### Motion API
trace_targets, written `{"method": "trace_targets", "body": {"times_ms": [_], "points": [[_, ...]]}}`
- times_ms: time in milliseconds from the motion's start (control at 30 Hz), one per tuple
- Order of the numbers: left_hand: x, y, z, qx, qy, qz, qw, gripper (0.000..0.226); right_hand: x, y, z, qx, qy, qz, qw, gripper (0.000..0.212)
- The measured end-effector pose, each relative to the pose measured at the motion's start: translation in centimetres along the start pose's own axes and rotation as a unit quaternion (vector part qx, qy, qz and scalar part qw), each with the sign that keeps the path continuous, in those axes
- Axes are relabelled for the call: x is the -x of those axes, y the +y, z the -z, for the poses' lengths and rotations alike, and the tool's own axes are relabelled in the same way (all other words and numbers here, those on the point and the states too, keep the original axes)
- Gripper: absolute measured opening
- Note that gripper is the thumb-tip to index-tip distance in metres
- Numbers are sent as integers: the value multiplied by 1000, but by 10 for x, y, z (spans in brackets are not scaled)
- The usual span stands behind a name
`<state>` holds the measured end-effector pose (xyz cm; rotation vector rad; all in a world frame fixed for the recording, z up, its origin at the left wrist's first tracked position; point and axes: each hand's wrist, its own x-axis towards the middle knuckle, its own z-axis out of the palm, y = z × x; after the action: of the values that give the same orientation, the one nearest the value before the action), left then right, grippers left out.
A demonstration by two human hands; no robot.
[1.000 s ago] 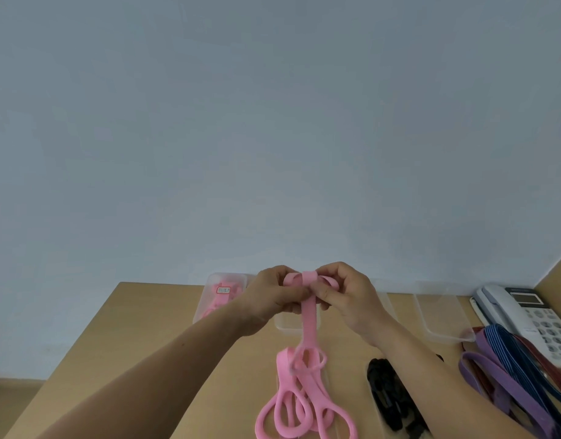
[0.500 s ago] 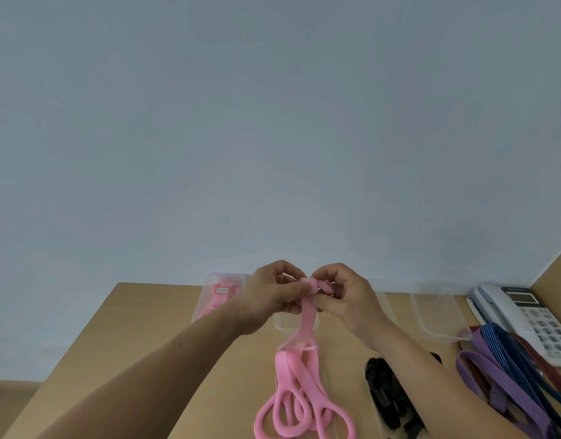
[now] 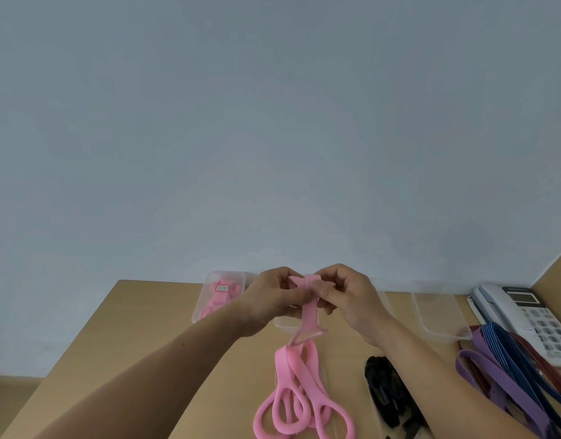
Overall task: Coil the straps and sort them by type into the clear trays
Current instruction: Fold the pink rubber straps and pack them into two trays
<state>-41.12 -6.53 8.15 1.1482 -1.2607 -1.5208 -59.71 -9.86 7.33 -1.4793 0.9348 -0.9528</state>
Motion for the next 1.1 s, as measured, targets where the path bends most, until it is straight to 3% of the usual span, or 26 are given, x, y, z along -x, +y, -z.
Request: {"method": "trace_targets", "body": {"times_ms": [100,267,400,600,733,833,1000,1100], "points": [[2,4,2,-30,8,31,999,28,0,1,-1,27,1,26,999,9],[5,11,6,36,-18,81,996,39,2,2,-3,53,-13,39,998,24],[5,8,7,44,4,57,997,31,2,0,-6,51,-30,37,998,30],[2,5,9,61,23,-2,998,43,0,-3,-5,-37,-45,-23,998,32],[1,-1,7,3,40,-21,999,48,-4,0,-5,-25,-25,-46,998,15],[1,-5,9,1,25,4,1000,56,-5,1,-4,8,-23,-29,999,11],[5,2,8,-42,-35,43,998,32,-4,-2,-6,6,-22,10,1000,16],[6,6,10,-13,-42,61,997,41,-4,-3,-9,23,-6,19,1000,23]]}}
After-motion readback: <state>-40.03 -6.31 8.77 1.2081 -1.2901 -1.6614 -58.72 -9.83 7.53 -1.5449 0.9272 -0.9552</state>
